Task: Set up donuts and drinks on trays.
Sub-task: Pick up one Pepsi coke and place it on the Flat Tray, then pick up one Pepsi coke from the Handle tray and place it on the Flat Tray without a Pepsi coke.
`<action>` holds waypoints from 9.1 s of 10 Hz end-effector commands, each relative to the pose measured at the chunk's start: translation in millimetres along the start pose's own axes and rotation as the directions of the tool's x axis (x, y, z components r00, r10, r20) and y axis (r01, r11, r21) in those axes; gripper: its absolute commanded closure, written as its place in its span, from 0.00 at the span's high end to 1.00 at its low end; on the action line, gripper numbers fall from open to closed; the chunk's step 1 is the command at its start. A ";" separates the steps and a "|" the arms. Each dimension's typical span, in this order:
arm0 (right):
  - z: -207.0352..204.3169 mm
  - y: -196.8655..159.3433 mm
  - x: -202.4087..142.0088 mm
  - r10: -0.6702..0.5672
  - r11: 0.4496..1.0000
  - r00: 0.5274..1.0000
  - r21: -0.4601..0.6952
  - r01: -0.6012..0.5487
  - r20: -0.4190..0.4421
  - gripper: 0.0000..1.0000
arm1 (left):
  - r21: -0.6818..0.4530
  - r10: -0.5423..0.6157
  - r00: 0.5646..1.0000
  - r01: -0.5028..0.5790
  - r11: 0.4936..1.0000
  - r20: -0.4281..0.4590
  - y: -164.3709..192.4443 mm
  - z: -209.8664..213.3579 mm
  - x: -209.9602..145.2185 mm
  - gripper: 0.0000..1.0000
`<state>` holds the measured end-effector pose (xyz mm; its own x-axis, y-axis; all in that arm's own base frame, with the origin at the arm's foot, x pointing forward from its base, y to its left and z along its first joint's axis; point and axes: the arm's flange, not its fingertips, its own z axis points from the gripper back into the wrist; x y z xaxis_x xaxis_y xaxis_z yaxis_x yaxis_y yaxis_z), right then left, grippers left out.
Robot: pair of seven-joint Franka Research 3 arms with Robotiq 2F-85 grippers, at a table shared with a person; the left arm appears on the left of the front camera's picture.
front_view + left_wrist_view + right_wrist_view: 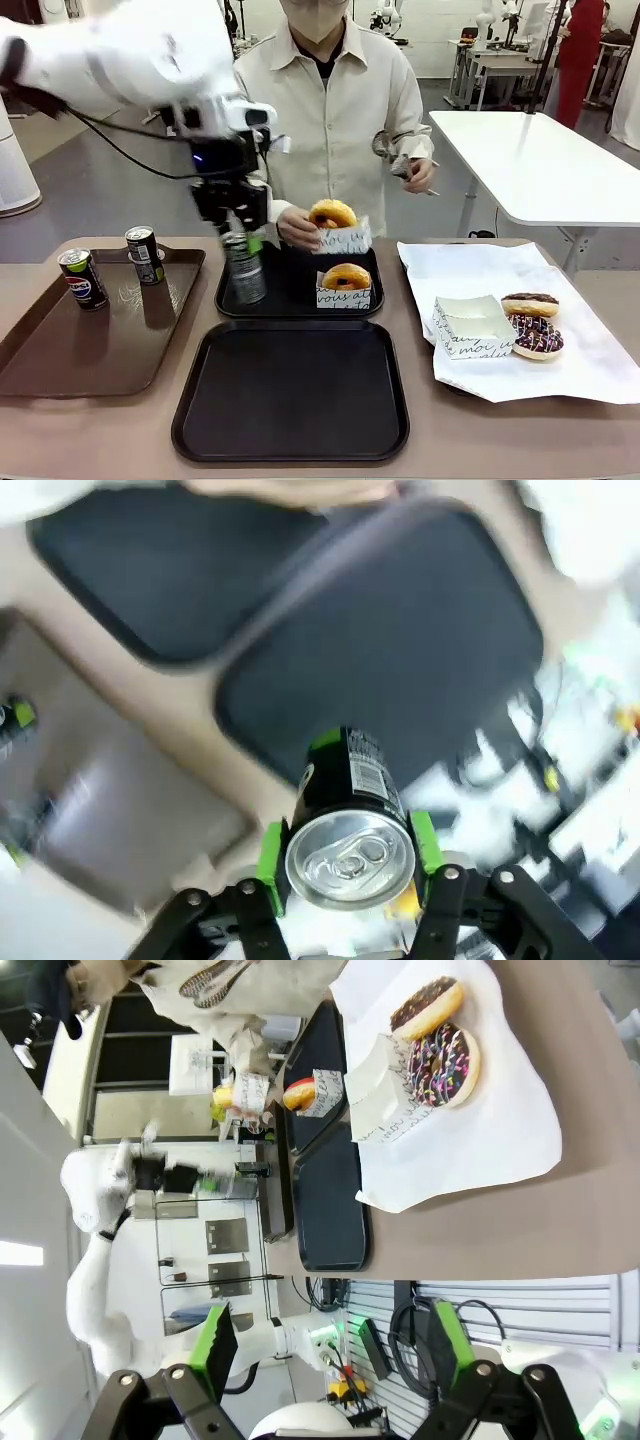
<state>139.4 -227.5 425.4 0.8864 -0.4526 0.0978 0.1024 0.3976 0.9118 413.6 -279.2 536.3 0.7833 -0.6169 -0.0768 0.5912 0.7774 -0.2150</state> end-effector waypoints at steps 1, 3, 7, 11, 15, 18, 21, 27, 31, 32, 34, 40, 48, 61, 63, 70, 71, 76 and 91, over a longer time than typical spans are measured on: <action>0.5 -1.1 -0.7 0.018 0.999 1.000 0.029 -0.018 0.009 1.00 | 0.008 -0.193 0.974 0.196 0.981 -0.118 -26.6 74.1 -136.4 0.58; 0.5 -1.1 -0.7 0.018 0.999 1.000 0.029 -0.018 0.009 1.00 | 0.042 -0.201 0.971 0.208 0.977 -0.128 -28.0 75.0 -168.9 0.58; 0.5 -1.1 -0.7 0.018 0.999 1.000 0.029 -0.018 0.009 1.00 | 0.018 -0.180 0.973 0.184 0.983 -0.142 -44.2 89.8 -196.1 0.58; 0.5 -1.1 -0.7 0.018 0.999 1.000 0.029 -0.018 0.009 1.00 | 0.018 -0.180 0.973 0.184 0.983 -0.142 -44.2 89.8 -196.1 0.58; 0.5 -1.1 -0.7 0.018 0.999 1.000 0.029 -0.018 0.009 1.00 | 0.122 -0.143 0.988 0.135 0.983 0.053 -30.9 63.6 -79.5 0.58; 0.5 -1.1 -0.7 0.018 0.999 1.000 0.029 -0.018 0.009 1.00 | 0.235 -0.129 0.984 0.098 0.967 0.121 -26.8 33.0 4.3 0.58; 0.5 -1.1 -0.7 0.018 0.999 1.000 0.029 -0.018 0.009 1.00 | 0.209 -0.151 0.980 0.122 0.970 0.130 -23.4 15.7 14.6 0.58; 0.5 -1.1 -0.7 0.018 0.999 1.000 0.029 -0.018 0.009 1.00 | -0.028 0.108 0.977 -0.105 0.994 0.181 23.2 -10.8 92.1 0.58; 0.5 -1.1 -0.7 0.018 0.999 1.000 0.029 -0.018 0.009 1.00 | 0.096 0.203 0.934 -0.240 0.966 0.294 39.8 -53.2 141.8 0.58; 0.5 -1.1 -0.7 0.018 0.999 1.000 0.029 -0.018 0.009 1.00 | 0.129 0.194 0.933 -0.242 0.962 0.303 41.2 -61.1 144.6 0.58; 0.5 -1.1 -0.7 0.018 0.999 1.000 0.029 -0.018 0.009 1.00 | 0.212 0.143 0.941 -0.215 0.953 0.307 36.5 -70.0 141.1 0.58; 0.5 -1.1 -0.7 0.018 0.999 1.000 0.029 -0.018 0.009 1.00 | 0.305 0.158 0.948 -0.242 0.921 0.276 55.3 -94.1 137.4 0.58; 0.5 -1.1 -0.7 0.018 0.999 1.000 0.029 -0.018 0.009 1.00 | 0.257 0.185 0.947 -0.254 0.933 0.262 53.6 -75.6 127.4 1.00; 0.5 -1.1 -0.7 0.018 0.999 1.000 0.029 -0.018 0.009 1.00 | 0.173 0.306 0.911 -0.360 0.917 0.277 22.4 -11.7 62.9 1.00; 0.5 -1.1 -0.7 0.018 0.999 1.000 0.029 -0.018 0.009 1.00 | 0.173 0.306 0.911 -0.360 0.917 0.277 22.4 -11.7 62.9 1.00; 0.5 -1.1 -0.7 0.018 0.999 1.000 0.029 -0.018 0.009 1.00 | 0.088 0.522 0.803 -0.565 0.820 0.287 160.3 65.6 -105.2 1.00; 0.5 -1.1 -0.7 0.018 0.999 1.000 0.029 -0.018 0.009 1.00 | 0.096 0.544 0.788 -0.589 0.803 0.287 189.9 78.0 -96.8 1.00; 0.5 -1.1 -0.7 0.018 0.999 1.000 0.029 -0.018 0.009 1.00 | 0.149 0.571 0.768 -0.626 0.765 0.291 240.2 77.8 -98.5 1.00; 0.5 -1.1 -0.7 0.018 0.999 1.000 0.029 -0.018 0.009 1.00 | 0.063 0.548 0.791 -0.583 0.810 0.274 313.5 -25.9 -113.2 1.00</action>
<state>139.4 -228.0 424.7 0.8864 -0.4529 0.0958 0.1037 0.3959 0.9124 514.6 32.0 461.2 0.9982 -0.0431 0.0424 0.0464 0.9957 -0.0801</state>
